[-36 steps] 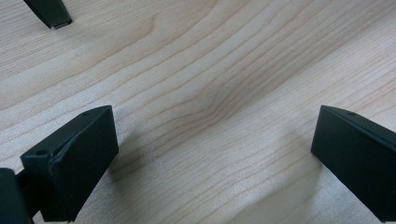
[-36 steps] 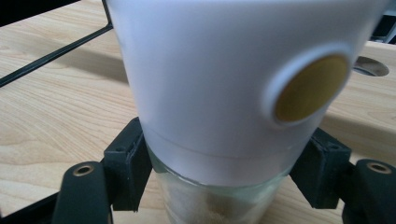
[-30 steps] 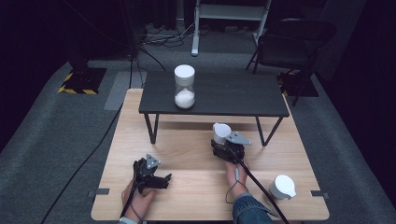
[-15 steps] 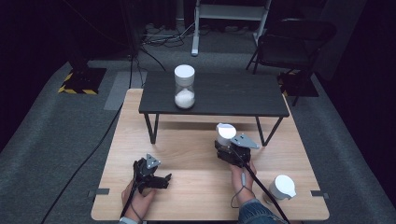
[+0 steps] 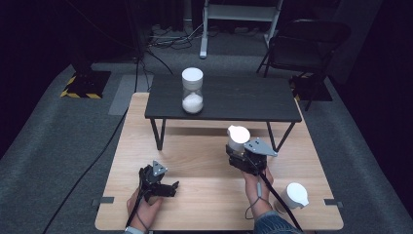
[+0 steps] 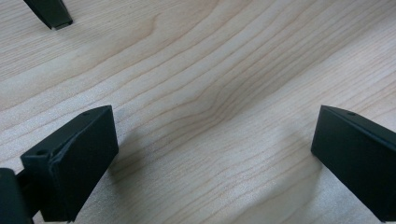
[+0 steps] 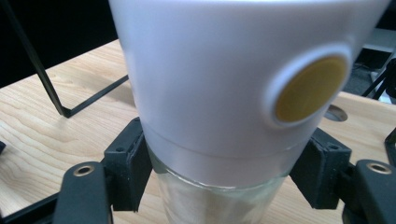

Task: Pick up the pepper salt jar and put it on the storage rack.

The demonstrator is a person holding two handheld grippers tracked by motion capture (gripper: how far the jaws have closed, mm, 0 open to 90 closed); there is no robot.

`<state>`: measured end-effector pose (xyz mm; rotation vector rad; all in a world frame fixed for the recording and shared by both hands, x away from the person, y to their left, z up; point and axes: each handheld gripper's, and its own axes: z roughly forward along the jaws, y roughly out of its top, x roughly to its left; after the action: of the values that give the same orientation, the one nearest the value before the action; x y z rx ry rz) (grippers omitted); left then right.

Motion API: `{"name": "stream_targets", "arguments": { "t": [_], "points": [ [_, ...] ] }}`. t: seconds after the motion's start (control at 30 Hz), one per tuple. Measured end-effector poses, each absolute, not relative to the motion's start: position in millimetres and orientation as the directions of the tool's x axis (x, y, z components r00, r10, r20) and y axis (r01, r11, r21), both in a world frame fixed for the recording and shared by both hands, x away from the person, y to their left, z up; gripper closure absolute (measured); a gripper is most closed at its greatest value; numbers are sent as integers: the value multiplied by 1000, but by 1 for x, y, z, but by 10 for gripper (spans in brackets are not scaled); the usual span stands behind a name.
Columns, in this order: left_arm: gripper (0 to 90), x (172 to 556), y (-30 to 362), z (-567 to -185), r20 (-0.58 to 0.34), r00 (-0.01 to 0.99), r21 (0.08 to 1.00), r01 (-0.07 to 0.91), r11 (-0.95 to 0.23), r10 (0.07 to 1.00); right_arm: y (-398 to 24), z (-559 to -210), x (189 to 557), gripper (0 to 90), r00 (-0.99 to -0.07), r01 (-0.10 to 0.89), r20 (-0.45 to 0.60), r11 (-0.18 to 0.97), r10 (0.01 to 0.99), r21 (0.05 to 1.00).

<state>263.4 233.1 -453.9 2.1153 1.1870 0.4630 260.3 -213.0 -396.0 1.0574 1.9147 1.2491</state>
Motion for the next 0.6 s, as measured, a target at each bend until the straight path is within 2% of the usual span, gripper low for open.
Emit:
{"name": "stream_targets", "arguments": {
  "t": [0.6],
  "points": [
    [7, 263, 233, -454, -15, 524, 693, 619, -369, 852, -218, -357, 253, 302, -508, 251, -72, 227, 859, 941]
  ]
}}
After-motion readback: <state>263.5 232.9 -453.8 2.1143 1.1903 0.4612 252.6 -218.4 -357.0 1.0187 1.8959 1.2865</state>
